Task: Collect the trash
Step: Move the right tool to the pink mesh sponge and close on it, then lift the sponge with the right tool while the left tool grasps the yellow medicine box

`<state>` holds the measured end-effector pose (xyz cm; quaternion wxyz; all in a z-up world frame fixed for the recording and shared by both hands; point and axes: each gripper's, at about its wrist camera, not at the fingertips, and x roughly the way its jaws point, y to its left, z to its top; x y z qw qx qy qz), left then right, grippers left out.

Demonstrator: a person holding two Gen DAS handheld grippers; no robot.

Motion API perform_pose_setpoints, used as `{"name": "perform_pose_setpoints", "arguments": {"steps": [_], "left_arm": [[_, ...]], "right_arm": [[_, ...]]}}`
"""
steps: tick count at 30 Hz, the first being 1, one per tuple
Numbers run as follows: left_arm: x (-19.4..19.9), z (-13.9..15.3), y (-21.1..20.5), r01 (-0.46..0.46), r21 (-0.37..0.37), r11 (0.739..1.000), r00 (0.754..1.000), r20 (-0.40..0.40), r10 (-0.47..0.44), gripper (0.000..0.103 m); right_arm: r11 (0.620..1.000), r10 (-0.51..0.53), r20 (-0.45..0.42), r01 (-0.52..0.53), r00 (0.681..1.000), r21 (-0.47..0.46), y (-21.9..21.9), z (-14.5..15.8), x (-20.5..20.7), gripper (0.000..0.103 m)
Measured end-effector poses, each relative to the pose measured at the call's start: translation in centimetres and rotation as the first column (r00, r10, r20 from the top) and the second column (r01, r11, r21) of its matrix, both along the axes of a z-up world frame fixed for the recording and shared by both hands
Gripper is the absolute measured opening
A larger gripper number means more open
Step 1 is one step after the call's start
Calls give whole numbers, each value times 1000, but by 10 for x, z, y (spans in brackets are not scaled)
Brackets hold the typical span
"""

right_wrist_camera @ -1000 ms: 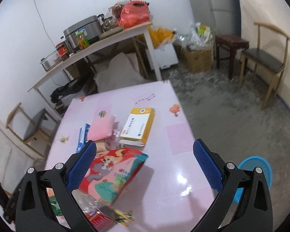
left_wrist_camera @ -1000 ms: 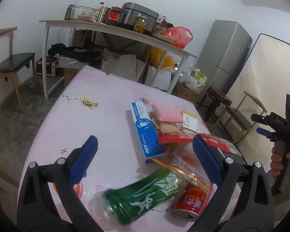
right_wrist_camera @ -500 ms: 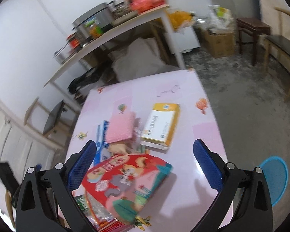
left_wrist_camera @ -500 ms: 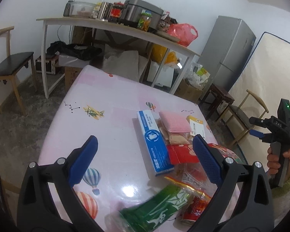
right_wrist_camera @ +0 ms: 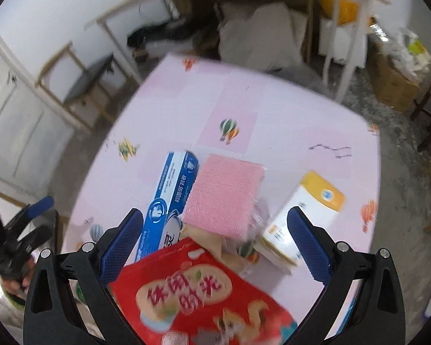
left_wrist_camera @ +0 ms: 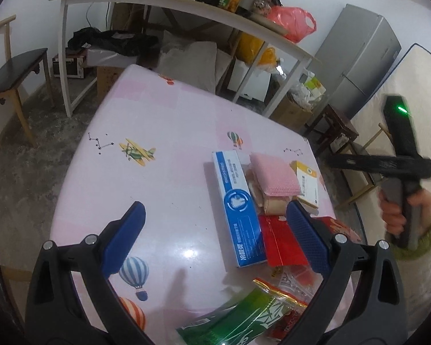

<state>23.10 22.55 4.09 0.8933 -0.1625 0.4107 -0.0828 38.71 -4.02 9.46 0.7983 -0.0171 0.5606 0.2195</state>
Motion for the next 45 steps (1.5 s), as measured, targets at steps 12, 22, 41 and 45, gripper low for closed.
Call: {"name": "perform_pose_setpoints", "arguments": {"steps": [12, 22, 41, 45], "left_arm": [[4, -11, -5, 19, 23, 1000, 999, -32, -18, 92], [4, -7, 0, 28, 28, 999, 999, -42, -27, 81], [36, 37, -73, 282, 69, 957, 959, -34, -280, 79], [64, 27, -114, 392, 61, 918, 918, -96, -386, 79]], "right_arm": [[982, 4, -204, -42, 979, -183, 50, -91, 54, 98], [993, -26, -182, 4, 983, -121, 43, -89, 50, 80], [919, -268, -60, 274, 961, 284, -108, -3, 23, 79], [883, -368, -45, 364, 929, 295, -161, -4, -4, 79]]}}
